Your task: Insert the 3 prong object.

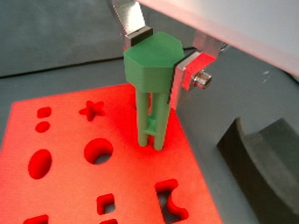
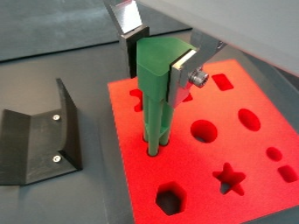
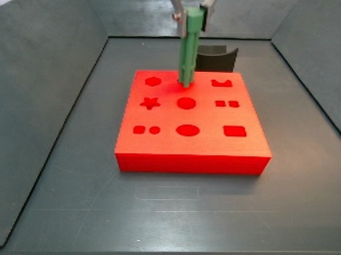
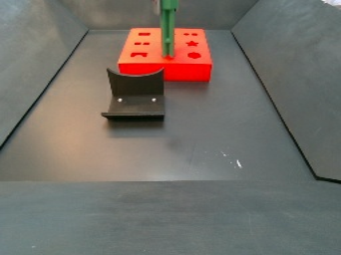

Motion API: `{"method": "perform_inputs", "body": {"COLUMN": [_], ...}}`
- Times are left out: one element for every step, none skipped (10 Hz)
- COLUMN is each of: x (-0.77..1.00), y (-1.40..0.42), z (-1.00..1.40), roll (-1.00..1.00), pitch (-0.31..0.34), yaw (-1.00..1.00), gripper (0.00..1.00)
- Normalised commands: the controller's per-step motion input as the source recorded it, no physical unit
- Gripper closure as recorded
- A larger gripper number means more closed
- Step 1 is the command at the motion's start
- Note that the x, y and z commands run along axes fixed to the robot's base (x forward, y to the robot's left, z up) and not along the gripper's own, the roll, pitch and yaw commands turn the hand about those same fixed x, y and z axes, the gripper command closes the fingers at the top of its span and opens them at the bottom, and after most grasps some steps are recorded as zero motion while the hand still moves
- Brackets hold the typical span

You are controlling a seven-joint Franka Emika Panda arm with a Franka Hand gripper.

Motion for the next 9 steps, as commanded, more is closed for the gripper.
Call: {"method": "perform_inputs", "body": {"x": [0.04,0.05,0.0,0.0,0.0,0.0,0.0,0.0,0.0], "y": [0.0,0.0,0.02,0.08,0.05,0.0,0.0,0.0,0.0], "z": [-0.51,-0.55,-0.69,-0.76,-0.68,-0.12,0.0,0.0,0.0], "roll": [0.0,0.0,-0.03,-0.15,-0.1,0.0,0.0,0.0,0.0], "pitch": [-0.043,-0.027,-0.04,-0.036,-0.067,0.0,-0.016,-0.007,0.0], "yaw": [-0.11,-0.09,-0.09,-0.15,-0.13,-0.06,0.0,0.0,0.0], "gripper": [1.0,1.0,1.0,1.0,1.0,1.0,1.0,1.0,1.0]}}
